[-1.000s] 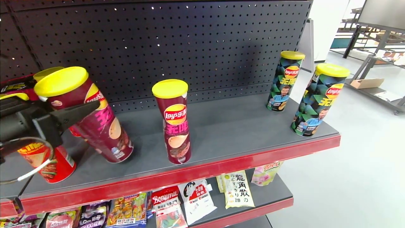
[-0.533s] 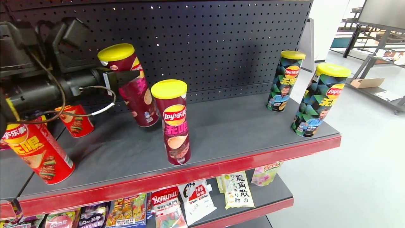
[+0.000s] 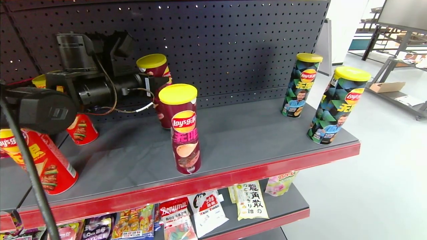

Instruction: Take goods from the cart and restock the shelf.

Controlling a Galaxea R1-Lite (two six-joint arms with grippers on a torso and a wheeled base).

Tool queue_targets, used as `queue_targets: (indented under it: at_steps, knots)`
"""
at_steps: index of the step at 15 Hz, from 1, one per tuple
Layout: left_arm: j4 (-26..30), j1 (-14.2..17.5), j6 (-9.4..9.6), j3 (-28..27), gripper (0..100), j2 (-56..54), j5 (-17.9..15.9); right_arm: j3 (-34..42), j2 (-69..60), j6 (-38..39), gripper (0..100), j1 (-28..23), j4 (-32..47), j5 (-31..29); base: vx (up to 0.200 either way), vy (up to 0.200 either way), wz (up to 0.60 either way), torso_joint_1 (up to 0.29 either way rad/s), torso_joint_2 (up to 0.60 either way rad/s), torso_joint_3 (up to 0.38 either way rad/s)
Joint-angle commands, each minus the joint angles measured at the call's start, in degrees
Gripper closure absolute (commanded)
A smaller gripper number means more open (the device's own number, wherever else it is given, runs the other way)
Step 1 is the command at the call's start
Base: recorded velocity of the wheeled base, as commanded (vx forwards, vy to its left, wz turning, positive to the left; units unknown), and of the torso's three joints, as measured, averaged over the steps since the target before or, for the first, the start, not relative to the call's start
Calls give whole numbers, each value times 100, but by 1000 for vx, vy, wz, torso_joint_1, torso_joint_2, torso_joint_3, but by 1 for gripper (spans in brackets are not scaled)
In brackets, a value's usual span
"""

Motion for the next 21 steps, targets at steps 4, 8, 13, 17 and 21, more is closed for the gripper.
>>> queue_targets:
  at_steps: [4, 8, 13, 17, 21]
  knots:
    - [-16, -245, -131, -573, 100, 474, 150, 1, 9, -2, 0, 1, -1, 1, 0, 0, 0, 0, 0, 0]
    - [-25, -289, -104, -635, 100, 623, 115, 1, 9, -2, 0, 1, -1, 1, 0, 0, 0, 0, 0, 0]
    - [-42, -420, -95, -670, 100, 676, 106, 1, 9, -2, 0, 10, -1, 1, 0, 0, 0, 0, 0, 0]
    - [-51, -456, -69, -679, 100, 737, 88, 1, 9, -2, 0, 1, -1, 1, 0, 0, 0, 0, 0, 0]
    - [-16, -464, -43, -679, 100, 720, 79, 1, 9, -2, 0, 1, -1, 1, 0, 0, 0, 0, 0, 0]
